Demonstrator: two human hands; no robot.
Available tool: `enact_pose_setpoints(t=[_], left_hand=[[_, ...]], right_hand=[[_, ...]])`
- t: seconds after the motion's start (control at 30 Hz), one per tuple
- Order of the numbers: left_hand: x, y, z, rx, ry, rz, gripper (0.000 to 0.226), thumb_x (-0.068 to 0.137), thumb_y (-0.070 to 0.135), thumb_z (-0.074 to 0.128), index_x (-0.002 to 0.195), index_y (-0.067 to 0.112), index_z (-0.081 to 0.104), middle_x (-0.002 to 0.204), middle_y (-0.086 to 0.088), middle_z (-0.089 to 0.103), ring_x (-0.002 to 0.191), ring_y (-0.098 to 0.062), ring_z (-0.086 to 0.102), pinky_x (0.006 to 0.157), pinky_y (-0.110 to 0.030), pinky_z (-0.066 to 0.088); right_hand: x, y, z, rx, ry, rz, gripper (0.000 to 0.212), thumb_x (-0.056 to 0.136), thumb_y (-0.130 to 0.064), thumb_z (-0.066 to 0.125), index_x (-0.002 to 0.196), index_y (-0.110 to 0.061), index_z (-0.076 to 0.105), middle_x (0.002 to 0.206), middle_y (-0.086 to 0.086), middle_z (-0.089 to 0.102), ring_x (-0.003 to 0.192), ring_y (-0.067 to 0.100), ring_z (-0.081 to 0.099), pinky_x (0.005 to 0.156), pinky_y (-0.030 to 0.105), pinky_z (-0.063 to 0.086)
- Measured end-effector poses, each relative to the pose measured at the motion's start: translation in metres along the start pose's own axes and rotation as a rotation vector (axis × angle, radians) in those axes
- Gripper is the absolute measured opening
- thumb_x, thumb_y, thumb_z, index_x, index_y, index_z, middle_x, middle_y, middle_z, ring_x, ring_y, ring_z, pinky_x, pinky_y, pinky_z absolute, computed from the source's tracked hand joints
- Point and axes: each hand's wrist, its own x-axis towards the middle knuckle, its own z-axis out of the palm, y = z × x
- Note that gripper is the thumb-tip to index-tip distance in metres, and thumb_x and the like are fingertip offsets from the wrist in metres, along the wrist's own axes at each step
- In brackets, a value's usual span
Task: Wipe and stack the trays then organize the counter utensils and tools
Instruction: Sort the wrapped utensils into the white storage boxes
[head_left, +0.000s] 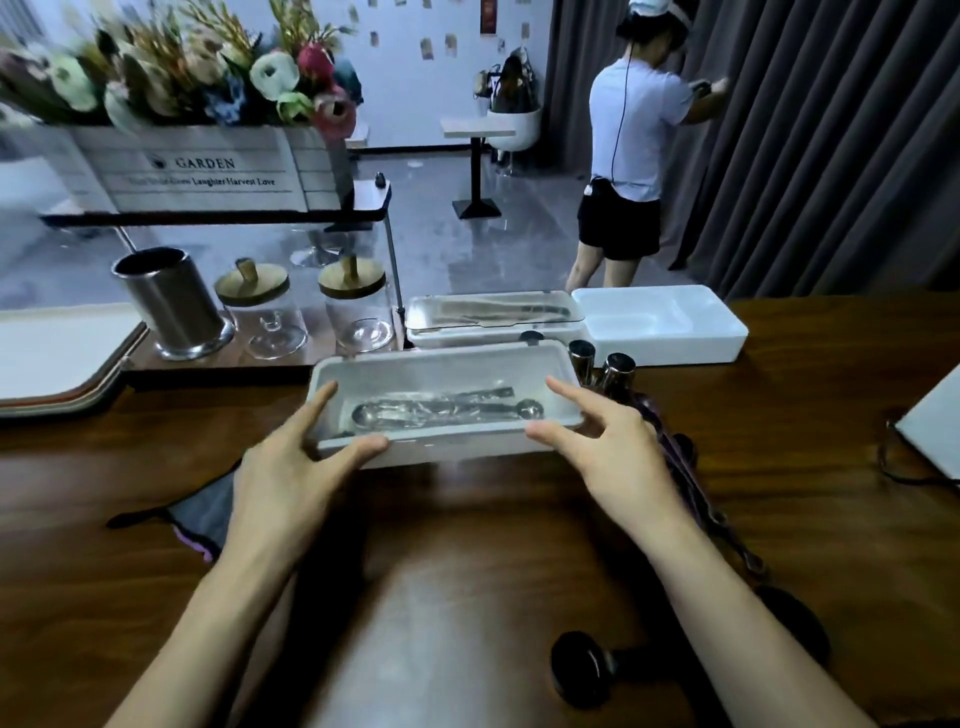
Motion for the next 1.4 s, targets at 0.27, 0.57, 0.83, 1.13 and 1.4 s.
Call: enact_pose_setpoints(t=[0.27,0.57,0.83,1.13,1.4], left_hand=[[0.105,0.084,0.058,-0.005,0.058,0.13,0.089,0.072,0.074,0.073,0.148,0.034,0.052,0.14,-0.008,0.063,0.13,-0.024,0.057,0.105,-0.041,0.047],[0.172,0.077,0.111,-0.038,0.045,0.07,0.085,0.08,0.066,0.073,0.15,0.022,0.051,0.15,0.0,0.054,0.137,-0.02,0.05,0.108,-0.04,0.041],[0.185,0.058,0.126,-0.011,0.024,0.026,0.072,0.083,0.062,0.072,0.141,0.021,0.06,0.14,-0.002,0.062,0.128,-0.02,0.057,0.088,-0.028,0.035],[0.179,0.055,0.128,-0.096,0.03,0.03,0.072,0.086,0.054,0.074,0.148,0.025,0.052,0.147,0.002,0.057,0.135,-0.013,0.051,0.103,-0.021,0.034],[0.178,0.053,0.127,-0.131,0.027,0.003,0.072,0.085,0.055,0.074,0.147,0.027,0.054,0.144,0.003,0.06,0.132,-0.014,0.053,0.113,-0.031,0.037]], right_hand=[[0.131,-0.007,-0.069,-0.014,0.115,-0.143,0.06,0.073,-0.057,0.081,0.129,-0.042,0.065,0.117,-0.012,0.068,0.116,0.007,0.057,0.103,0.031,0.046],[0.217,0.03,-0.046,-0.031,0.038,-0.055,0.064,0.077,-0.062,0.076,0.136,-0.041,0.06,0.138,0.002,0.062,0.132,0.022,0.051,0.104,0.036,0.042],[0.23,0.048,-0.033,-0.1,-0.046,-0.025,0.059,0.081,-0.059,0.074,0.136,-0.04,0.06,0.134,0.01,0.062,0.128,0.023,0.054,0.103,0.036,0.044],[0.232,0.056,-0.03,-0.143,-0.018,-0.041,0.058,0.082,-0.066,0.068,0.135,-0.044,0.06,0.136,0.002,0.063,0.127,0.02,0.053,0.103,0.037,0.043],[0.231,0.048,-0.028,-0.151,-0.035,-0.007,0.055,0.087,-0.06,0.066,0.138,-0.042,0.057,0.135,0.007,0.062,0.125,0.023,0.054,0.1,0.035,0.042]])
